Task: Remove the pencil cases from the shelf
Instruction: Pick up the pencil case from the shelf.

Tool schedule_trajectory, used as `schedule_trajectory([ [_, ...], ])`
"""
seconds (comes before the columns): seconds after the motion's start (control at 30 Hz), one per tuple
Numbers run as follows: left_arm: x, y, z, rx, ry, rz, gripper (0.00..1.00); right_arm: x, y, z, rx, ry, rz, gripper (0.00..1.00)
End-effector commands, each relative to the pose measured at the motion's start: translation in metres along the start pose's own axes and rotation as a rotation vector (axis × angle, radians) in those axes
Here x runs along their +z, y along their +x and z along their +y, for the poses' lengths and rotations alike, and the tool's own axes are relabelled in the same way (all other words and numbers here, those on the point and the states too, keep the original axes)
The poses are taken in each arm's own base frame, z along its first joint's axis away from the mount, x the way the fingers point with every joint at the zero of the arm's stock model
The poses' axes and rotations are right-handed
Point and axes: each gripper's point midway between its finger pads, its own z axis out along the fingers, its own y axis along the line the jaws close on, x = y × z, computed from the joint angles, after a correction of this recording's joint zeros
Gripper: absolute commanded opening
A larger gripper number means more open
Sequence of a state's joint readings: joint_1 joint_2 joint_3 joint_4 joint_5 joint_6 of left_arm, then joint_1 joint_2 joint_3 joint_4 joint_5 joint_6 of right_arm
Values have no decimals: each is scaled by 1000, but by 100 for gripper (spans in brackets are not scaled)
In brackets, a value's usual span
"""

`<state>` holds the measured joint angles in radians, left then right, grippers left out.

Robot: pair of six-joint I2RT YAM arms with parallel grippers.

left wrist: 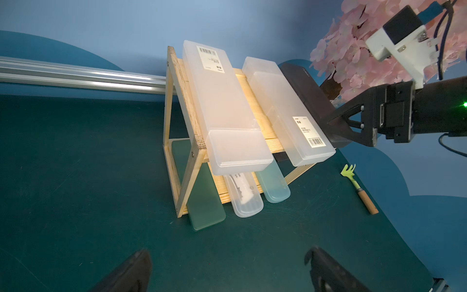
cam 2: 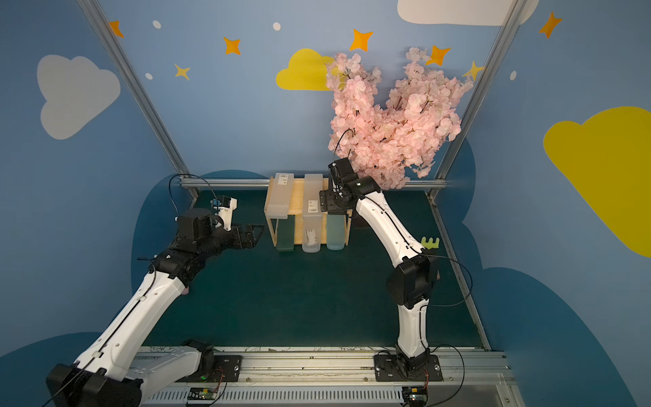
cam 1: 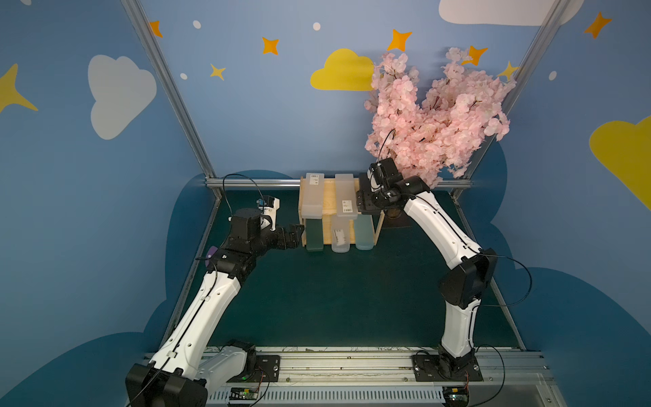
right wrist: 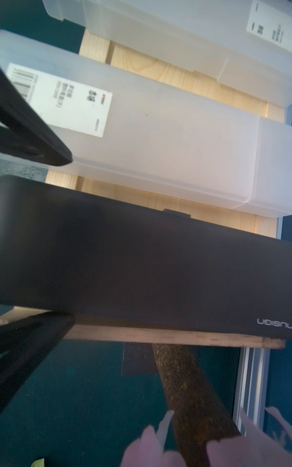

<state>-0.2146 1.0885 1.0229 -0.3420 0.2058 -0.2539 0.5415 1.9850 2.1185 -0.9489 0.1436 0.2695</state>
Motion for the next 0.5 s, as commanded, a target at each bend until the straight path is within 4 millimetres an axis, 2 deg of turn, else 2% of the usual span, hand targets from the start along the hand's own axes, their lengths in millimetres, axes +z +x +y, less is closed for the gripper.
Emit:
schedule_trajectory([
  [0.0,0,6,3,7,-17,14,100,7,10,-3,2,36,48,92],
  [0.17,0,5,3,8,-17,12,100,10,14,-7,7,62,68,89],
  [0.47,-2,4,3,9,-21,10,100,0,13,-11,18,81,55,72],
])
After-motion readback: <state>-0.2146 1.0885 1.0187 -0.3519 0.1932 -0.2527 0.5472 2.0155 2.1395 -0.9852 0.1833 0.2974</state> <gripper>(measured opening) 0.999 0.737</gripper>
